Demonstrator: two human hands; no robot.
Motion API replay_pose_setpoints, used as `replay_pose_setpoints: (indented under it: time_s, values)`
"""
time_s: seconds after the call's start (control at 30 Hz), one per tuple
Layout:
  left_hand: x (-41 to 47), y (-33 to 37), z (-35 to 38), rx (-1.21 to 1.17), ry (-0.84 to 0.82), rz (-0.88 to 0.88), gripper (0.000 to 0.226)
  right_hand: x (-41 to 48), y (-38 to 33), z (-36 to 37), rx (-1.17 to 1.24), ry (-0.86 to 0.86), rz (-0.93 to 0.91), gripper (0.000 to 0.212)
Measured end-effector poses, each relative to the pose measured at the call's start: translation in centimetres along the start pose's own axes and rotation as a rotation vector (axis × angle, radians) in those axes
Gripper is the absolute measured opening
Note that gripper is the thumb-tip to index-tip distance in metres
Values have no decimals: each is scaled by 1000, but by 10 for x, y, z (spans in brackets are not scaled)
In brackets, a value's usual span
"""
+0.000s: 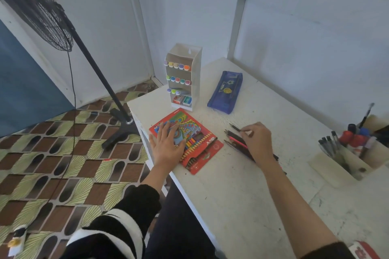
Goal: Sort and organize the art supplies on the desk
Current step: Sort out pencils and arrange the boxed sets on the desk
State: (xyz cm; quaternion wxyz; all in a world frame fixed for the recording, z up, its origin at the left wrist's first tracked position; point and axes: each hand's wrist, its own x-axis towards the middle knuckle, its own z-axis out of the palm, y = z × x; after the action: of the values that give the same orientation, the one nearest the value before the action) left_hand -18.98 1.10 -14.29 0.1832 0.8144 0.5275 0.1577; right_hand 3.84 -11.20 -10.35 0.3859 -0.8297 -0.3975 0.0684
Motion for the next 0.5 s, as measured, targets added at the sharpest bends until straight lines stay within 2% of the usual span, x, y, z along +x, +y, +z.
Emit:
replay_pose_setpoints:
  time_s: [0.13,0.23,0.4,0.5]
  values:
    - [-1,1,0,-14,-3,-5,56,22,18,-8,-196,-197,85,16]
    - [-1,1,-2,-19,-11,-9,57,24,12,-9,-258,-229,86,8]
    - [0,3,-3,-13,-20,-10,58,22,-3,-25,-165,-80,-33,7]
    - [0,2,-2,-6,-31,-15,59,21,-21,-42,-107,8,-156,18]
